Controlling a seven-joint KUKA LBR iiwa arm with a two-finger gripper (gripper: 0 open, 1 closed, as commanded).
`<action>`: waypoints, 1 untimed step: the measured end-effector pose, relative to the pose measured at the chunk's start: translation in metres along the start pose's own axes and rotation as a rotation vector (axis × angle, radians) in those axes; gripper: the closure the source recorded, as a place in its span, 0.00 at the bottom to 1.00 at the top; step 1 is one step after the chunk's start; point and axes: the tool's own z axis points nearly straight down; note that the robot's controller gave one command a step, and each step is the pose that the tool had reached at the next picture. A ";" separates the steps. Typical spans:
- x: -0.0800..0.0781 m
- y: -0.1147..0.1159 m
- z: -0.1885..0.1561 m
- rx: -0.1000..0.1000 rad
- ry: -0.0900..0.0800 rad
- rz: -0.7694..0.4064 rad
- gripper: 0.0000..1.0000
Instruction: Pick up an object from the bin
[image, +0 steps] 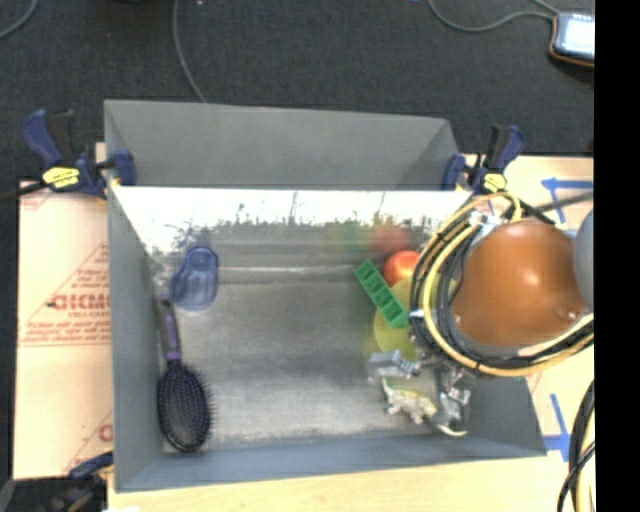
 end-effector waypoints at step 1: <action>0.019 -0.012 0.045 0.004 -0.005 0.551 0.00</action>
Offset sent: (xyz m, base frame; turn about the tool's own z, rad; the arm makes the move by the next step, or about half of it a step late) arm -0.0036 -0.0118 -0.0684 -0.1260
